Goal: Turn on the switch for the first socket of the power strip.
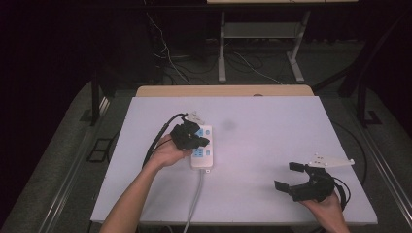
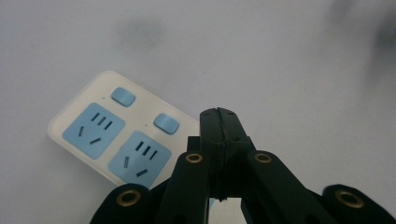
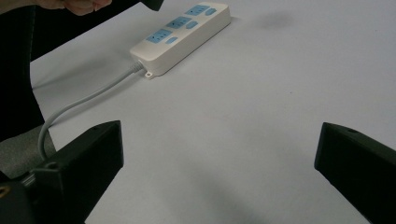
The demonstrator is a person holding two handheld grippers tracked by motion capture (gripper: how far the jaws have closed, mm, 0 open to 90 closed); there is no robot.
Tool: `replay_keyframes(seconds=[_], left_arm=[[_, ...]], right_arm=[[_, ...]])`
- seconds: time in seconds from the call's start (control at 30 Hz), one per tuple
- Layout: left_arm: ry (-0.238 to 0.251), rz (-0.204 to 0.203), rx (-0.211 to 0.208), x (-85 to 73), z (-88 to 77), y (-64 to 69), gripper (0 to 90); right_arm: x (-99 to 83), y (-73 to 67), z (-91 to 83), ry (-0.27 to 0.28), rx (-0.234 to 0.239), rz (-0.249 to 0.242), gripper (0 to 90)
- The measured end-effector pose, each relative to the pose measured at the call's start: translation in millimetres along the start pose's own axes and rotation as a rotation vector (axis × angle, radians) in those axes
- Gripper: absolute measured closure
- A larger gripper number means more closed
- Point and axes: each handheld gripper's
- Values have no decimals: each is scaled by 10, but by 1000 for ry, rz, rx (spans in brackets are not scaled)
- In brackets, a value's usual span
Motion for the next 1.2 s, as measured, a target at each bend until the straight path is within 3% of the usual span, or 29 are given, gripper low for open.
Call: replay_keyframes(seconds=[0.47, 0.7, 0.87, 1.2], left_arm=[[53, -63, 42, -166, -334, -65, 840], [66, -110, 51, -295, -470, -91, 705], [81, -146, 43, -399, -552, -95, 542], [96, -166, 43, -604, -669, -32, 137]], right_arm=[[3, -10, 19, -9, 6, -4, 7], [3, -10, 36, -17, 8, -6, 7], [6, -3, 45, -21, 9, -7, 7], [7, -3, 50, -23, 7, -6, 7]])
Point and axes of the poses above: each handheld gripper's, and its own axes: z roughly forward along the jaws, x roughly out of its top, y roughly to its right, and after that the axes turned 4 degrees about -y, right-handed
